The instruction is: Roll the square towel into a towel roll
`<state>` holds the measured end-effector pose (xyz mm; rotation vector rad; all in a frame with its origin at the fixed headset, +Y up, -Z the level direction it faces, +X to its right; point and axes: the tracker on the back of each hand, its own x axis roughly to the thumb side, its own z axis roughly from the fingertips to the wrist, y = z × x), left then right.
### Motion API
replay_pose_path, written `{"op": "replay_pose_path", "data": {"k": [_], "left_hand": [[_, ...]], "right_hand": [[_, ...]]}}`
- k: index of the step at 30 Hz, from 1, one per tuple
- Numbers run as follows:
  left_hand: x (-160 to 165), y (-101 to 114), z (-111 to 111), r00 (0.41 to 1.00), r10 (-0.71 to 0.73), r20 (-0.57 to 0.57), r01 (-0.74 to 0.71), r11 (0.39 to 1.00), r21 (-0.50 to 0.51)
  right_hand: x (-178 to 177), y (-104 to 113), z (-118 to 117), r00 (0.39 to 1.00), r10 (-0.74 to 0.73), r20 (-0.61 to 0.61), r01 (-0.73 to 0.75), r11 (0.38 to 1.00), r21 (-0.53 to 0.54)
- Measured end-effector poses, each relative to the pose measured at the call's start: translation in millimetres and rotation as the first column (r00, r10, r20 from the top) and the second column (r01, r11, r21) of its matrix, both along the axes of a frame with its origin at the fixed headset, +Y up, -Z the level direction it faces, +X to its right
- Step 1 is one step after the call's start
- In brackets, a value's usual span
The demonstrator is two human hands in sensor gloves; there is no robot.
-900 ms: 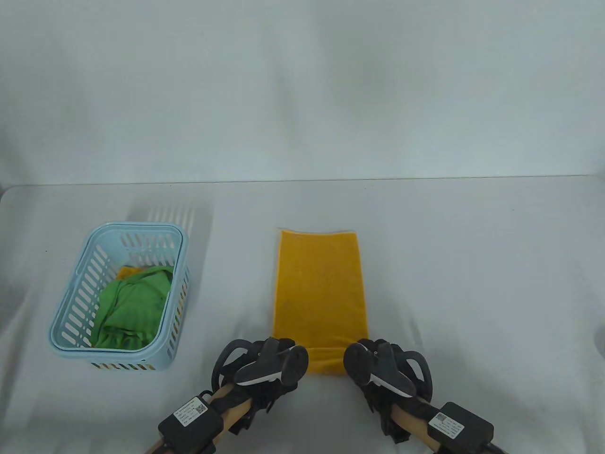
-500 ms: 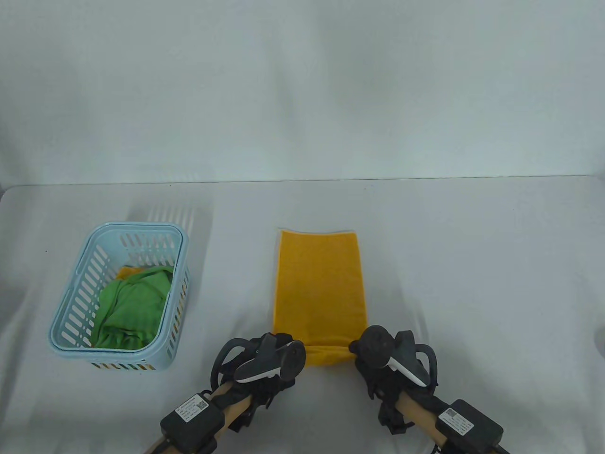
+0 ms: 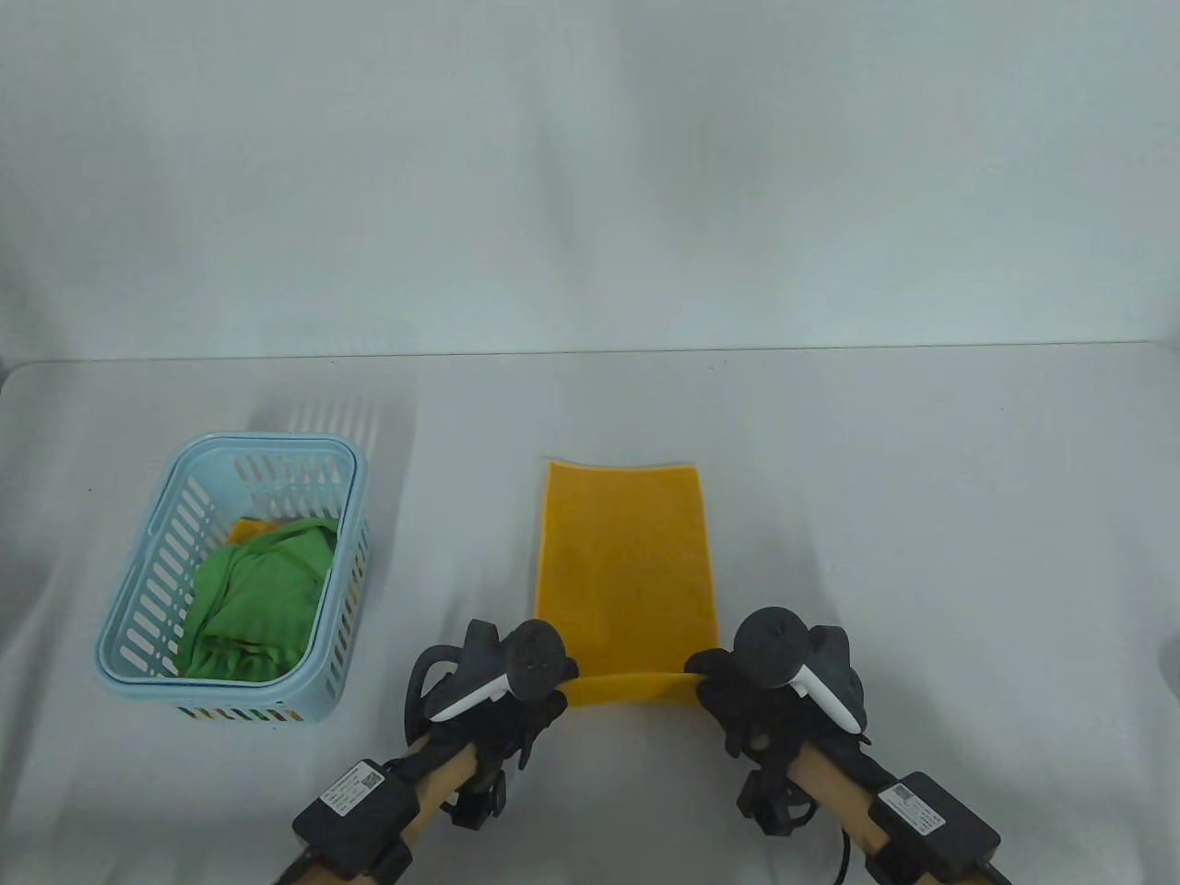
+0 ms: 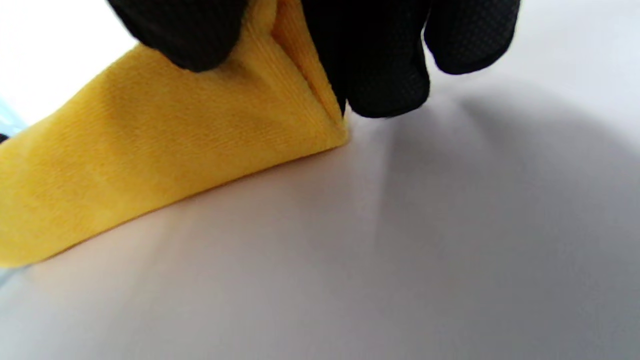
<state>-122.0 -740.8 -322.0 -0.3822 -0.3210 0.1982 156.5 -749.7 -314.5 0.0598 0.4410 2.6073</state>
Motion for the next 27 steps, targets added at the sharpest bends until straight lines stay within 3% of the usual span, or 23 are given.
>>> {"op": "replay_pose_path", "data": {"k": [2,5,10,27], "left_hand": [[-2.7,-0.2,-1.1,1.000,0.022,0.006,-0.021,0.998,-0.064],[-6.2,-1.4,-1.9,0.999,0.031,-0.016,-0.032,0.997,-0.066],[-5.8,-2.6,-5.5,0.994,-0.061,-0.086,0.065,0.997,0.046],[-6.1,-10.3,-5.7,0.962,-0.167,-0.217,0.199,0.970,0.139]], "right_hand": [[0.5,-1.0,0.2,1.000,-0.013,0.006,0.013,1.000,-0.022],[0.6,-3.7,-0.3,1.000,-0.007,0.020,0.007,0.999,-0.032],[3.6,-7.2,-4.9,0.997,0.018,0.077,-0.019,1.000,0.009],[14.2,-7.1,-8.1,0.981,0.030,0.189,-0.044,0.997,0.069]]}}
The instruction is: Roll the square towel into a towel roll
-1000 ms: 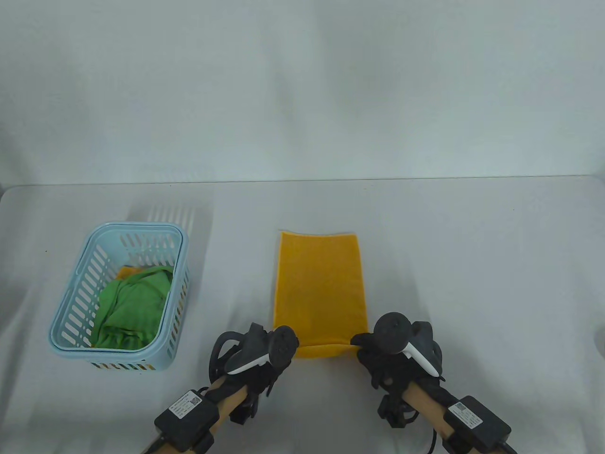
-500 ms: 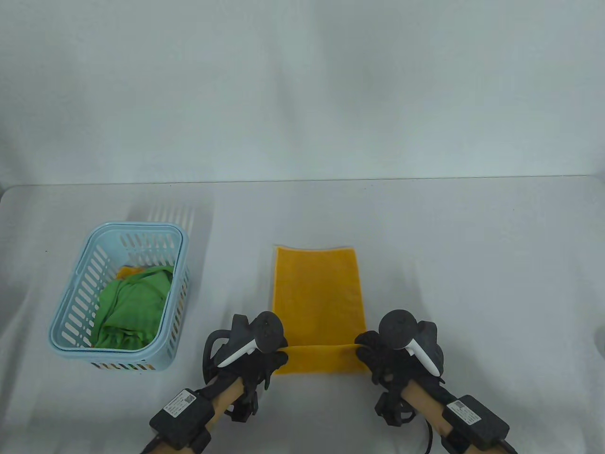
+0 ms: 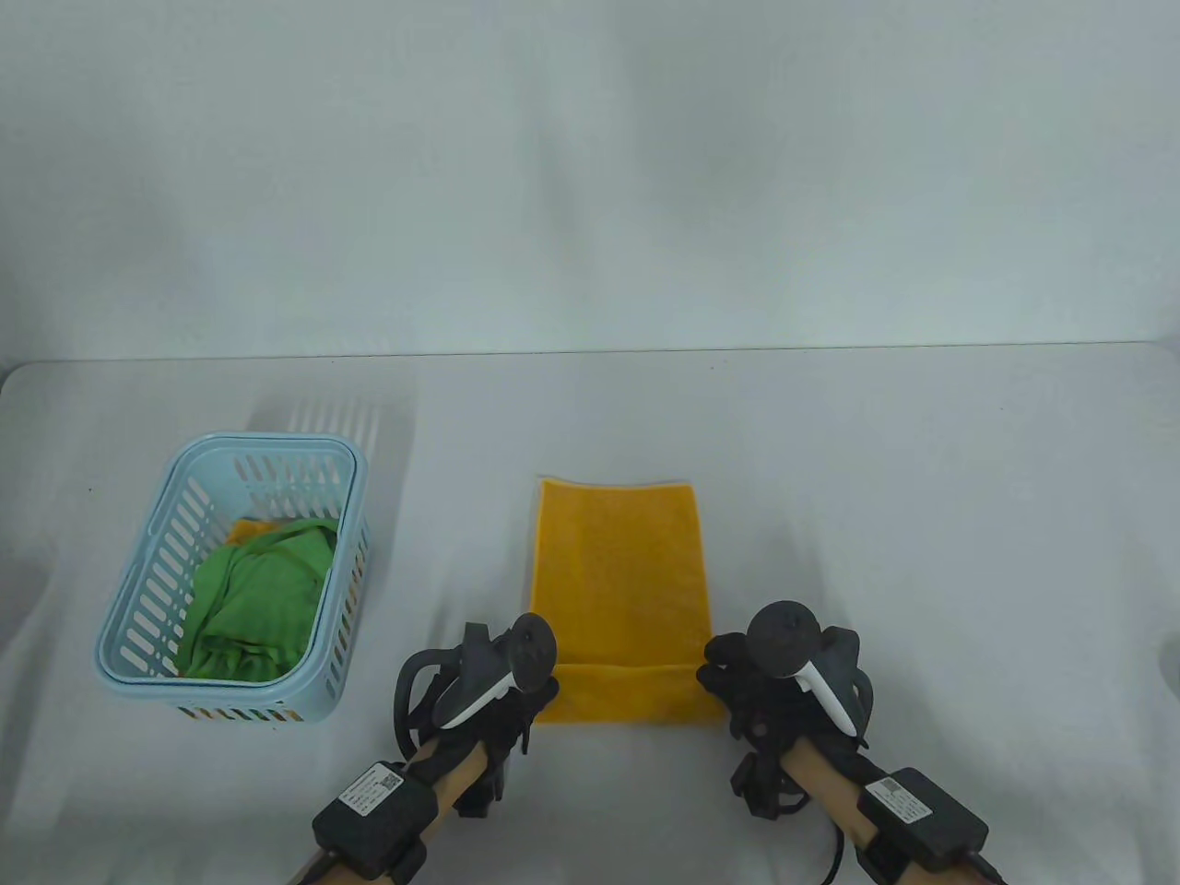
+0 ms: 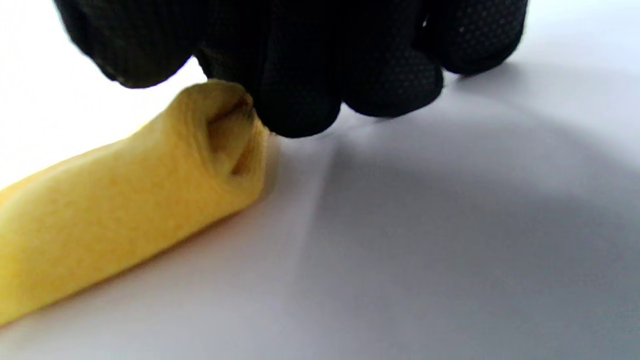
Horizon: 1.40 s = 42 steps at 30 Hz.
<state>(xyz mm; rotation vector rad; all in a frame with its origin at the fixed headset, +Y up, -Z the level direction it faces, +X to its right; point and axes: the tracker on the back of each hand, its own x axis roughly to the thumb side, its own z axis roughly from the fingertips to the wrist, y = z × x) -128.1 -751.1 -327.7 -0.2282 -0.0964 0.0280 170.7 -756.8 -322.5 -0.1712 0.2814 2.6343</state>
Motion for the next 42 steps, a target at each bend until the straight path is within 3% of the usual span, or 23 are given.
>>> {"op": "replay_pose_path", "data": {"k": [7,14,19,24,29,36,42], "left_hand": [[-11.9,12.0,-0.9,0.999,0.040,-0.014,-0.039,0.998,0.039],[6.0,32.4,14.7,0.984,0.041,0.176,-0.059,0.994,0.095],[26.6,20.5,23.8,0.953,-0.058,0.298,0.040,0.997,0.068],[33.5,3.7,23.5,0.933,-0.157,0.323,0.148,0.988,0.053],[31.1,-5.0,21.9,0.935,-0.161,0.316,0.162,0.986,0.022],[27.8,-8.4,19.3,0.938,-0.164,0.305,0.169,0.986,0.010],[26.1,-2.8,17.4,0.948,-0.118,0.296,0.127,0.992,-0.010]], "right_hand": [[2.2,17.5,2.4,0.999,-0.044,-0.009,0.045,0.998,0.051],[-27.8,34.2,20.9,0.978,0.072,-0.198,-0.045,0.990,0.137],[-47.4,23.1,28.1,0.927,0.222,-0.303,-0.195,0.974,0.116],[-50.9,10.3,28.3,0.896,0.311,-0.316,-0.293,0.950,0.104],[-49.7,-0.9,27.0,0.874,0.372,-0.314,-0.354,0.928,0.113],[-47.7,-2.5,25.1,0.874,0.391,-0.288,-0.352,0.919,0.178],[-41.5,2.5,20.0,0.909,0.312,-0.274,-0.283,0.948,0.143]]}}
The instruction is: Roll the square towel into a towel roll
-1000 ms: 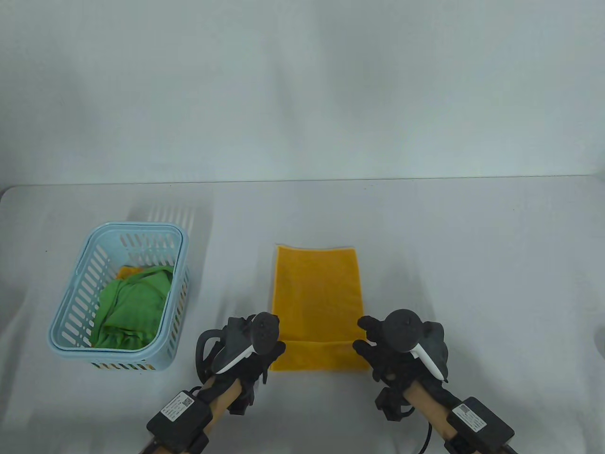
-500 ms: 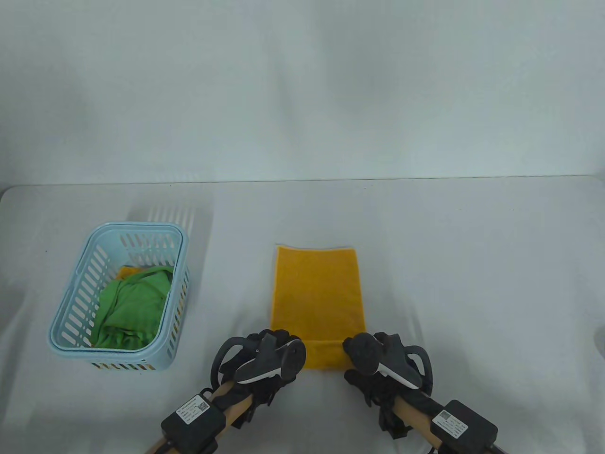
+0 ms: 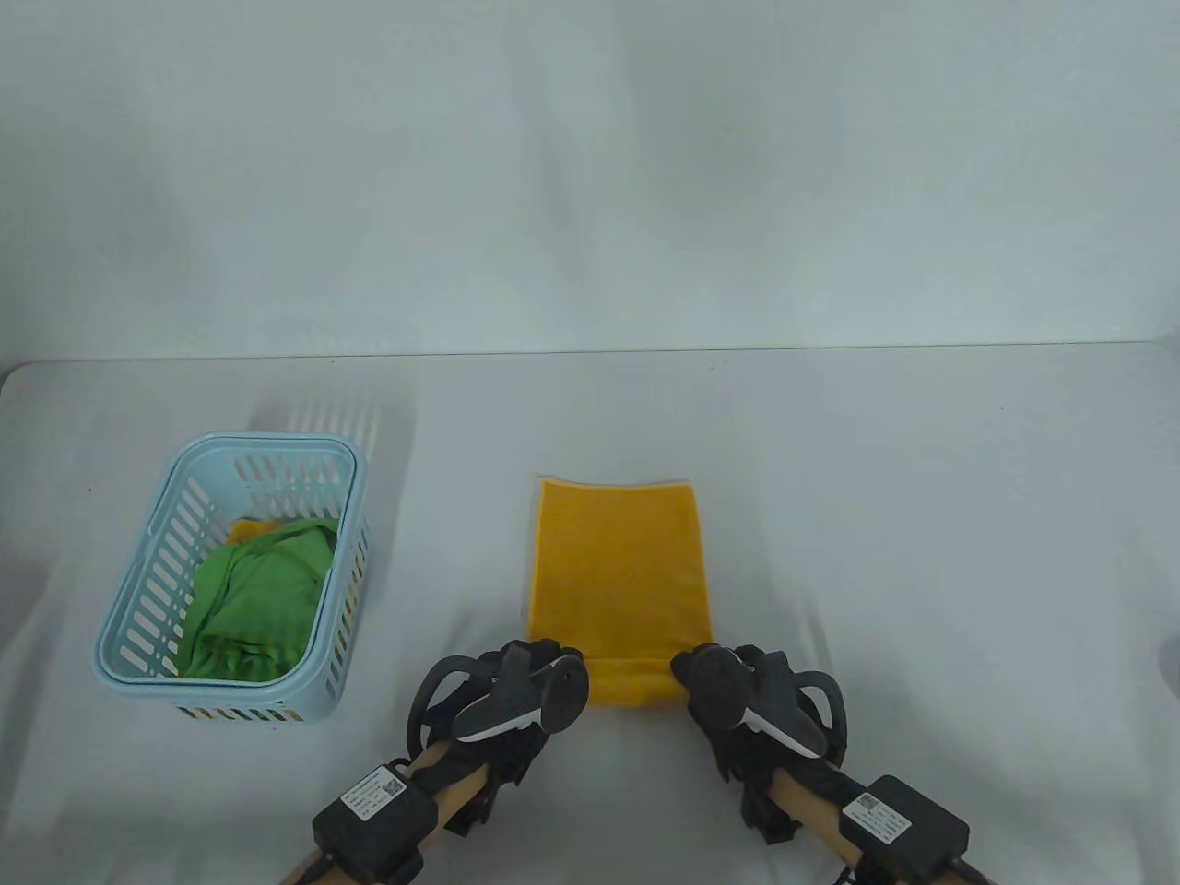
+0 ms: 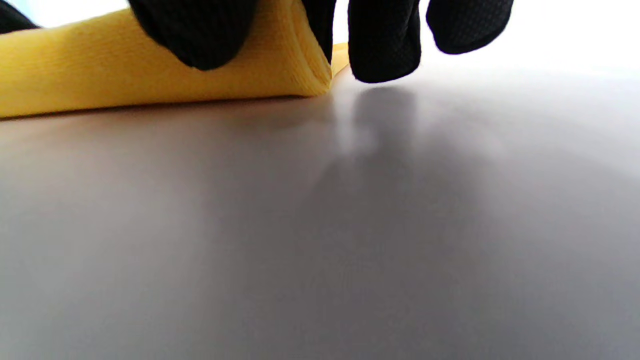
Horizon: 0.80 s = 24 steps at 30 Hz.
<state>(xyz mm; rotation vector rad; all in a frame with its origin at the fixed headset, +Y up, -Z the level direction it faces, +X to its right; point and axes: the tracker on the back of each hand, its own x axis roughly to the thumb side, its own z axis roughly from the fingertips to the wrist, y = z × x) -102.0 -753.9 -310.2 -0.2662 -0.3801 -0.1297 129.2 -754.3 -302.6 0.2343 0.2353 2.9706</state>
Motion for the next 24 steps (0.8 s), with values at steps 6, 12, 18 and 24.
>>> {"op": "replay_pose_path", "data": {"k": [6,12,18,24], "left_hand": [[-10.6,9.2,-6.1,0.992,0.118,-0.051,-0.120,0.991,-0.050],[-20.2,14.5,-9.7,0.961,0.242,-0.131,-0.257,0.960,-0.112],[-23.7,16.2,-10.0,0.938,0.291,-0.189,-0.321,0.935,-0.151],[-24.7,16.5,-9.0,0.937,0.281,-0.209,-0.315,0.937,-0.153]], "right_hand": [[13.2,4.8,-7.7,0.986,-0.155,0.065,0.160,0.984,-0.083],[24.6,6.7,-11.6,0.945,-0.289,0.153,0.310,0.941,-0.138],[28.1,6.2,-11.6,0.929,-0.320,0.187,0.349,0.925,-0.152],[28.0,5.1,-10.8,0.921,-0.323,0.218,0.360,0.920,-0.156]]}}
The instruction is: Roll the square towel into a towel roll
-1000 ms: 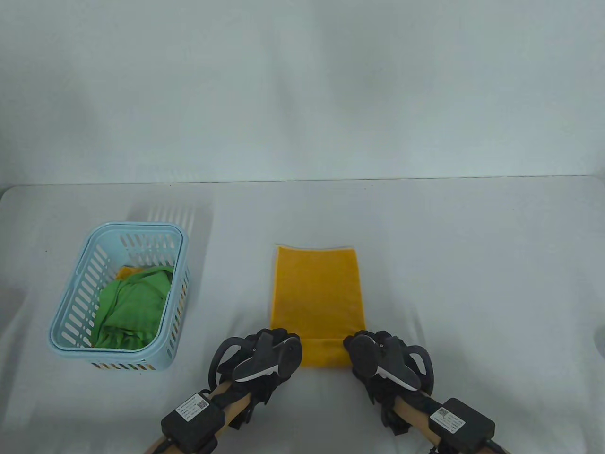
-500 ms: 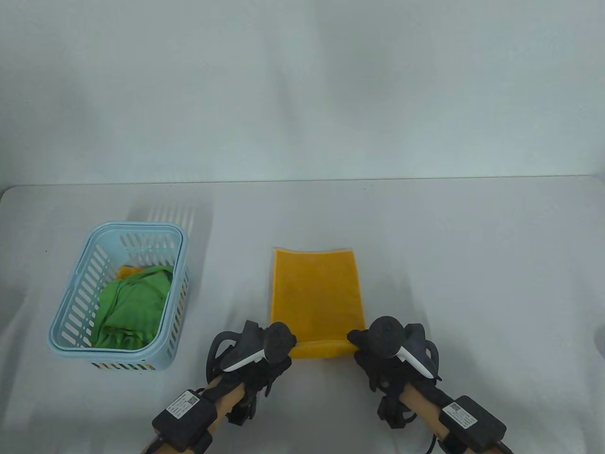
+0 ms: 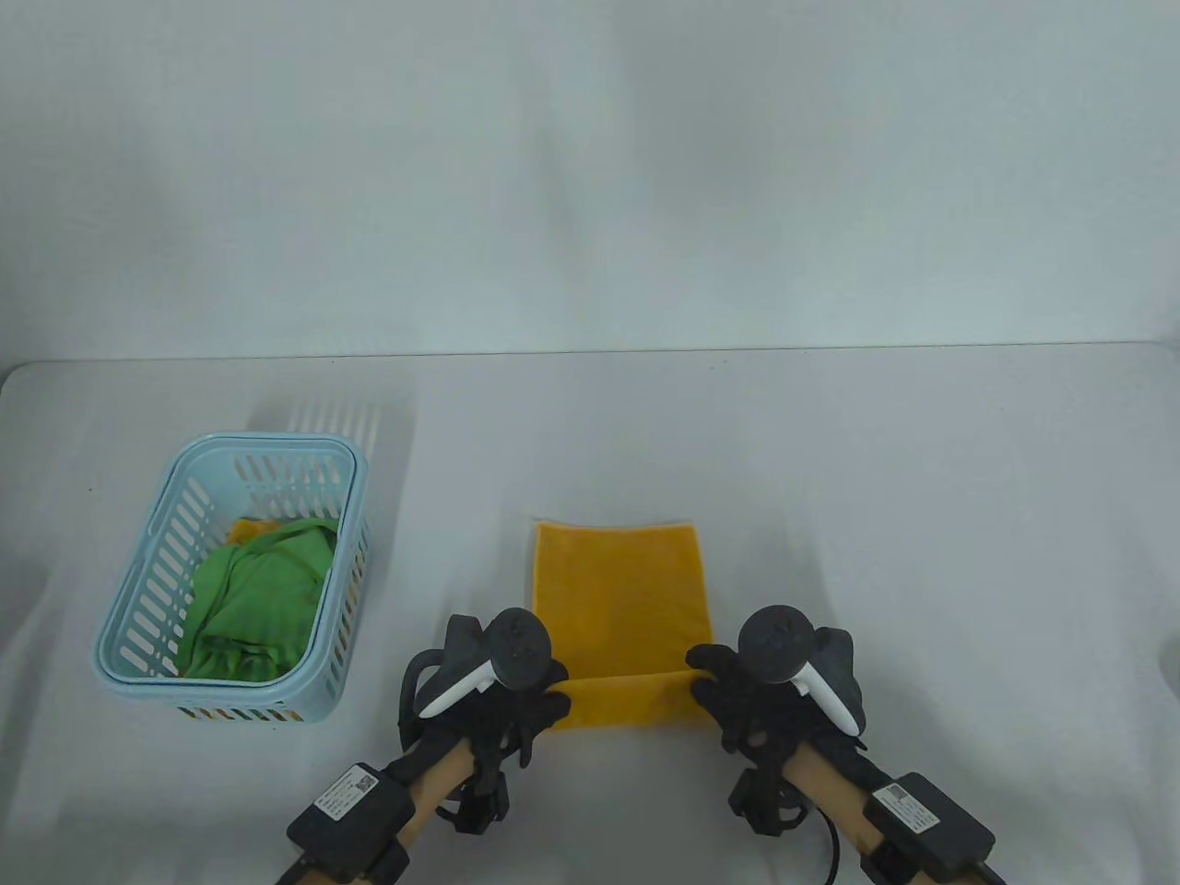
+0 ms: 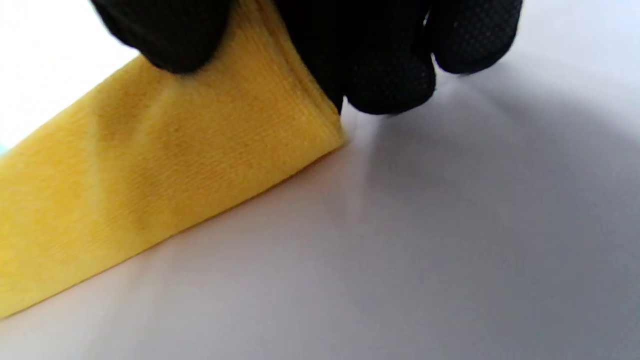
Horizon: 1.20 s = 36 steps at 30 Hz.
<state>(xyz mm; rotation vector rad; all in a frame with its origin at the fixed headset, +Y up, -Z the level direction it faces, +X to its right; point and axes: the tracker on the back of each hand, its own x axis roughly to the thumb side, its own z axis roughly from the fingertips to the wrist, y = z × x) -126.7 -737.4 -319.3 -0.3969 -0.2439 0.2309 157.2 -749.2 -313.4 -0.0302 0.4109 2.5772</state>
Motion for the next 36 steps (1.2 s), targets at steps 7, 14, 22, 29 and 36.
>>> {"op": "replay_pose_path", "data": {"k": [7,14,22,29,36], "left_hand": [[-7.2,-1.7,-6.2,0.997,-0.027,-0.066,0.030,0.999,0.044],[-16.5,-3.6,-12.8,0.991,-0.031,-0.130,0.039,0.998,0.056],[-22.5,10.2,-8.5,0.990,-0.042,-0.138,0.064,0.986,0.154],[9.5,25.6,14.1,0.984,-0.146,0.104,0.112,0.953,0.280],[24.4,4.1,18.2,0.946,-0.265,0.184,0.219,0.947,0.235]], "right_hand": [[7.7,-0.3,-3.4,0.998,-0.012,0.065,0.012,1.000,0.000],[11.8,0.1,-5.6,0.996,0.010,0.092,-0.010,1.000,0.006],[14.2,12.2,-1.4,0.995,0.012,0.098,-0.018,0.998,0.060],[-13.0,29.6,15.8,0.987,0.141,-0.075,-0.127,0.977,0.170],[-24.7,13.7,15.9,0.935,0.312,-0.166,-0.284,0.943,0.172]]}}
